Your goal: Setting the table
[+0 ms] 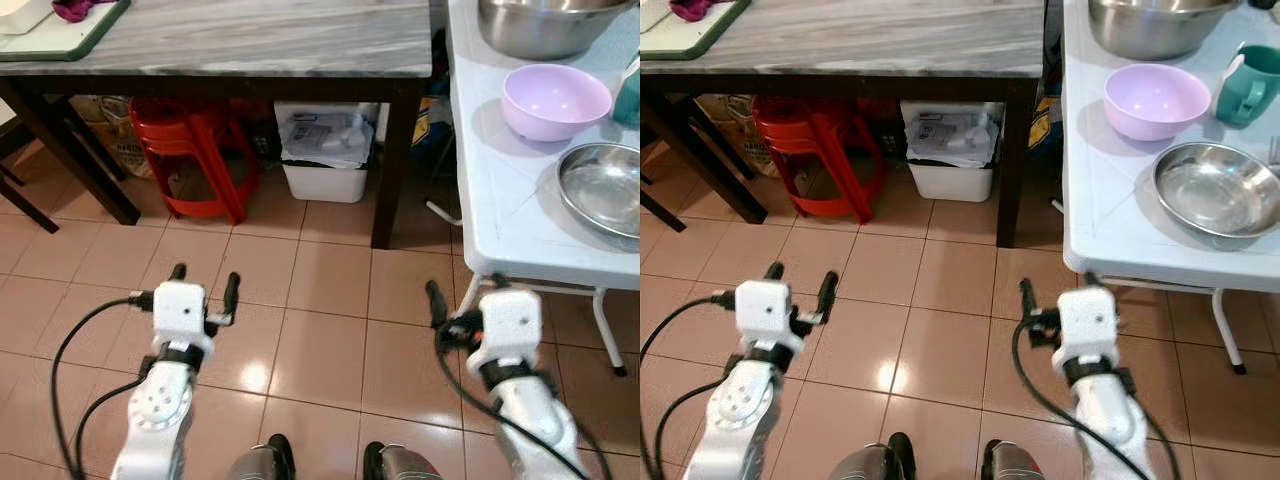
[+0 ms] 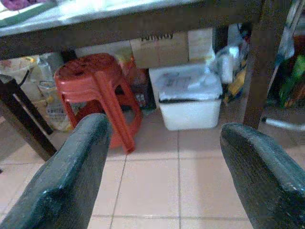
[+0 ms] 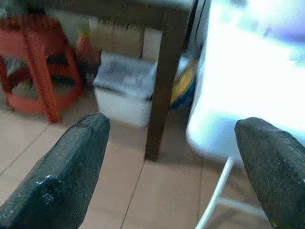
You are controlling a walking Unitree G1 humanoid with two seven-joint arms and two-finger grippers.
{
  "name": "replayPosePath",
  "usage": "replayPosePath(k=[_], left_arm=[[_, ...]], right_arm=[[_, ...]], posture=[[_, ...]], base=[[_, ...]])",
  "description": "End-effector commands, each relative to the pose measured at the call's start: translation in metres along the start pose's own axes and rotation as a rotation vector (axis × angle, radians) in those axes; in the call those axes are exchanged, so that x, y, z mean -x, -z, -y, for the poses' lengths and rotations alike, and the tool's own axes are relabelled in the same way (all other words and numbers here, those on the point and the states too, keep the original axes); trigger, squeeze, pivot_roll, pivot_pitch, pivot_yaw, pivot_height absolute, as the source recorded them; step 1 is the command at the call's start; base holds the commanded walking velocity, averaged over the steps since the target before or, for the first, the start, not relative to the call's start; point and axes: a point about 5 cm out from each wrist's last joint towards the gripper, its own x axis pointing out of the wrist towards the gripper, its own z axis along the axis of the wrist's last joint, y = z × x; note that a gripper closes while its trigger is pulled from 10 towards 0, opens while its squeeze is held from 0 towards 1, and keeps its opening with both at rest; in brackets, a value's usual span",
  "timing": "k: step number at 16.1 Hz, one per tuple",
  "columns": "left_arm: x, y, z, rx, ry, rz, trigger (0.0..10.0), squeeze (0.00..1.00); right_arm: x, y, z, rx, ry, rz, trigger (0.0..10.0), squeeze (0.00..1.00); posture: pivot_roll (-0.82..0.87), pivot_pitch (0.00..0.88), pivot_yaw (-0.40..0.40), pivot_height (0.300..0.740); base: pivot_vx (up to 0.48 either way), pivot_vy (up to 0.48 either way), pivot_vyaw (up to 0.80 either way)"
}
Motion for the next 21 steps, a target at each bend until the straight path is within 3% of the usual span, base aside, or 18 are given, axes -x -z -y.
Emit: replayPosePath(k=[1,4,7,11,13,15,21], left_arm=[[-0.002,-0.002,0.000,-0.003,0.003,0.005,10.0,0.00],[-0.007,0.000,-0.007,-0.025,-0.030,0.003,10.0,0.00],[-0.006,0.011,-0.026,-0.079,-0.075,-0.030,10.0,0.00],[0.006,0.018,-0.050,-0.111,-0.136,-0.060,10.0,0.00],[0.013,0.022,-0.049,-0.118,-0.132,-0.071,10.0,0.00],[0.010,0.023,-0.039,-0.115,-0.101,-0.068,10.0,0.00],[0.001,0.018,-0.031,-0.105,-0.070,-0.038,10.0,0.00]], right_arm=[[-0.003,-0.016,0.006,0.000,0.035,0.048,10.0,0.00],[-0.007,-0.024,0.008,0.003,0.038,0.082,10.0,0.00],[-0.008,-0.029,0.007,-0.008,0.062,0.097,10.0,0.00],[0.006,-0.020,0.014,-0.011,0.137,0.054,10.0,0.00],[0.011,-0.017,0.016,-0.006,0.156,0.039,10.0,0.00],[0.007,-0.021,0.013,0.008,0.132,0.061,10.0,0.00],[0.001,-0.016,0.007,0.005,0.083,0.048,10.0,0.00]], posture=[[-0.18,0.152,0.050,0.740],[-0.17,0.132,0.047,0.740],[-0.16,0.127,0.054,0.740],[-0.16,0.124,0.065,0.740],[-0.16,0.120,0.074,0.740],[-0.16,0.115,0.075,0.740],[-0.15,0.104,0.062,0.740]], base=[[0.000,0.000,0.00],[0.000,0.000,0.00],[0.000,0.000,0.00],[0.000,0.000,0.00],[0.000,0.000,0.00],[0.000,0.000,0.00],[0.000,0.000,-0.26]])
